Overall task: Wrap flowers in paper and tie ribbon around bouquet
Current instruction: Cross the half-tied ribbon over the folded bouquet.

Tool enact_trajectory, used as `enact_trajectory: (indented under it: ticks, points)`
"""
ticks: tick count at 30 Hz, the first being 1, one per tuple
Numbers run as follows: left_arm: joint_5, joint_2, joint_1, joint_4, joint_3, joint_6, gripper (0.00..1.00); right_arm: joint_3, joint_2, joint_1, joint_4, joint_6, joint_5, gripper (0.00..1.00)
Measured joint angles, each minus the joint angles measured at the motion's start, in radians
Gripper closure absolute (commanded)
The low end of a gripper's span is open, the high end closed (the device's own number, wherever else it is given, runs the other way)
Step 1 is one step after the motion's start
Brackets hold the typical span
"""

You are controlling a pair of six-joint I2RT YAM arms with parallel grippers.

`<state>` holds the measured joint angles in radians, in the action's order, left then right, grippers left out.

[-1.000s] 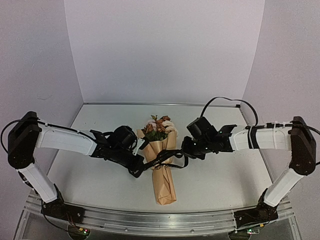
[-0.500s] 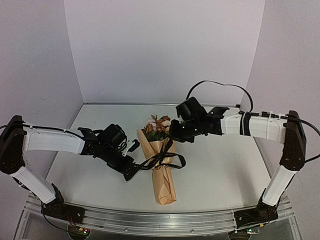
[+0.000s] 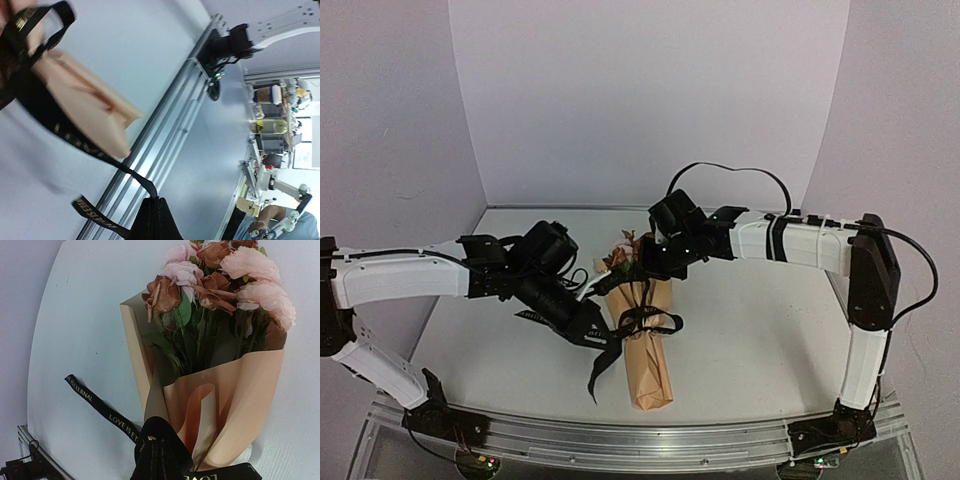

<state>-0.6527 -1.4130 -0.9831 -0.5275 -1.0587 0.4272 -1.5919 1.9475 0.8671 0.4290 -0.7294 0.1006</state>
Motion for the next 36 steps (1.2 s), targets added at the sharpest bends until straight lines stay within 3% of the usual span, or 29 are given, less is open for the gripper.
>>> enact_trajectory:
  ticks: [5,8,11,16,18,22,25,31,36]
  points:
    - [-0.119,-0.209,-0.001,0.117,-0.247,0.010,0.99,-0.016,0.016,-0.008,0.007,0.011,0.038,1.00]
    - [-0.144,-0.309,-0.001,0.186,-0.310,0.013,0.96,-0.019,0.016,-0.019,0.006,0.020,0.064,1.00]
    - [-0.126,-0.364,-0.002,0.242,-0.303,0.020,0.91,-0.019,0.024,-0.051,0.018,0.031,0.068,1.00]
    - [-0.064,-0.386,-0.020,0.376,-0.236,0.054,0.75,-0.017,0.045,-0.059,0.031,0.041,0.069,1.00]
    - [-0.040,-0.385,-0.028,0.437,-0.200,0.058,0.76,-0.007,0.046,-0.059,0.022,0.039,0.076,1.00]
    - [-0.003,-0.385,-0.038,0.495,-0.154,0.058,0.89,0.055,0.046,-0.074,-0.053,0.015,0.145,1.00]
    - [0.026,-0.401,-0.044,0.494,-0.155,0.042,0.90,0.090,0.046,-0.099,-0.101,0.001,0.232,1.00]
    - [0.122,-0.437,-0.058,0.492,-0.187,0.020,0.69,0.093,0.046,-0.150,-0.153,-0.004,0.344,1.00]
    - [0.311,-0.304,-0.045,0.491,-0.070,0.068,0.61,0.094,0.037,-0.148,-0.186,-0.017,0.385,1.00]
